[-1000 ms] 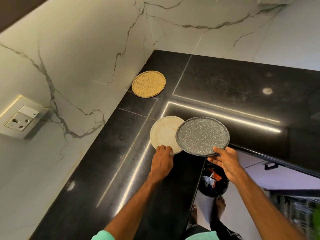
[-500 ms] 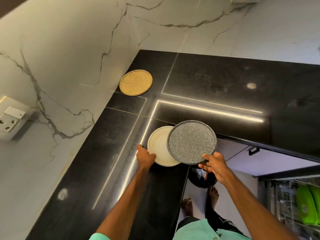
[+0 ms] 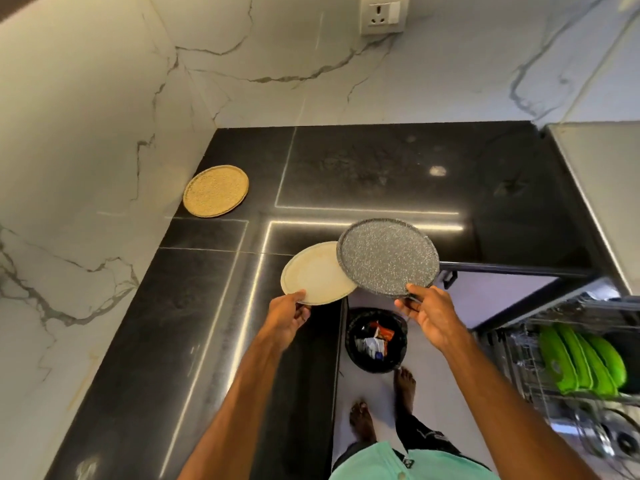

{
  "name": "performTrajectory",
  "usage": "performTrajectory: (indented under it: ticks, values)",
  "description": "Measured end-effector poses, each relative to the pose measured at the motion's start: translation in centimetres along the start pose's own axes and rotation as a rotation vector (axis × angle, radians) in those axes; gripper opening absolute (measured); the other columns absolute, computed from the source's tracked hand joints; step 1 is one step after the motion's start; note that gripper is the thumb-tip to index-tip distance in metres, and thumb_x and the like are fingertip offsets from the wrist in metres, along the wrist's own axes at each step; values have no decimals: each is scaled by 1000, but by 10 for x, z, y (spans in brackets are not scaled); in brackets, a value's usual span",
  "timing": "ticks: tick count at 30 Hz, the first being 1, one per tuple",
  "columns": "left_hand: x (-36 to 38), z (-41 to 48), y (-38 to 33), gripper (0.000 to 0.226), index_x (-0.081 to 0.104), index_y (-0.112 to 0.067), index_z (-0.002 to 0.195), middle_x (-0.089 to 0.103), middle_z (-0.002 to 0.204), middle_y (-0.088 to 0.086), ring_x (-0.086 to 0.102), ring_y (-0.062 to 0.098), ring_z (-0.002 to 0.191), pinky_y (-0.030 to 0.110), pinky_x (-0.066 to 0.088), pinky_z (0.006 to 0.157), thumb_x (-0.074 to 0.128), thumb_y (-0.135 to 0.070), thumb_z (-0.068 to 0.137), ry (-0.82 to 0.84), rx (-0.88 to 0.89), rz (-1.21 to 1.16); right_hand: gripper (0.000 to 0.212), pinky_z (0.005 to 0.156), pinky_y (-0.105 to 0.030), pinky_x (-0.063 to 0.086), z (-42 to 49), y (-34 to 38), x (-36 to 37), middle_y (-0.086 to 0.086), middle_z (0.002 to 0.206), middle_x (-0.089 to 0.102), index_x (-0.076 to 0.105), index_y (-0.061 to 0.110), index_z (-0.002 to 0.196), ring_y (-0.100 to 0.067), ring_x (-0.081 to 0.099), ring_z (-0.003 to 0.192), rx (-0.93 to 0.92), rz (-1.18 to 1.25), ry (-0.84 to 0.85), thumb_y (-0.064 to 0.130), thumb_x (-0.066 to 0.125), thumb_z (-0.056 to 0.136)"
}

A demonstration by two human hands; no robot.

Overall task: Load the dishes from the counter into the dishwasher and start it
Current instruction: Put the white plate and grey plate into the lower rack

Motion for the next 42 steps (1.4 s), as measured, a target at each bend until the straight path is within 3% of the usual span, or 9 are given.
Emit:
performTrajectory:
  ticks: [4,10,16,21,27,32,37,39,42]
  values:
    - [49,-15,17,28,56,-2,120,64,101,16,58,16,76,20,56,59,65,-3,93,144,-54,-80,13,60,-32,61,-16,20,-36,-17,94,68,60,-1,107,-27,66,79,-69,100,-56,-3,60,94]
    - [138,-43,53,31,59,-4,119,69,107,15,66,20,89,24,59,62,66,1,90,307,-78,-7,13,65,-33,61,-42,45,-123,-17,97,69,62,1,108,-26,67,76,-146,194,-178,1,60,96]
    - [233,-83,120,24,60,-3,115,70,105,14,66,22,91,25,61,67,63,3,92,459,-138,142,10,54,-30,58,-74,58,-230,-17,86,68,62,0,103,-22,68,61,-211,323,-335,-1,59,94]
    - [309,-115,195,31,61,1,119,71,105,16,68,23,88,27,61,64,67,4,89,490,-184,288,10,55,-30,60,-107,61,-333,-14,82,68,62,5,93,-24,65,70,-251,436,-452,-2,56,96]
    - [394,-168,290,20,61,0,109,70,95,16,66,23,82,27,61,60,65,5,90,536,-244,422,8,53,-27,59,-152,58,-457,-14,84,67,61,1,93,-26,65,72,-233,507,-577,-3,55,97]
    - [442,-208,346,27,61,2,116,69,102,19,67,27,90,28,62,61,64,6,90,547,-278,486,10,52,-28,60,-174,70,-537,-20,95,66,58,-4,106,-30,65,78,-243,516,-637,-4,56,97]
    - [495,-230,362,25,59,1,114,69,101,19,67,30,91,30,63,60,63,8,90,561,-182,528,11,54,-27,59,-177,91,-597,-20,99,68,59,-1,109,-26,68,70,-251,512,-699,0,57,98]
    - [524,-233,359,25,59,-2,112,68,99,16,66,28,87,28,62,60,64,8,90,586,-69,603,12,52,-27,58,-176,105,-615,-19,94,69,59,0,109,-23,68,62,-264,506,-729,1,57,98]
    - [569,-231,352,30,59,-3,118,68,106,12,67,26,87,29,61,59,63,6,90,620,159,789,19,55,-30,59,-173,131,-641,-17,93,69,56,0,115,-25,66,65,-318,483,-783,-3,55,97]
Point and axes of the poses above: each hand's wrist, its own z-axis towards the middle knuckle, its own x-axis out of the palm, y = z × x, the point moved 10 cm from there along z, towards the middle knuckle
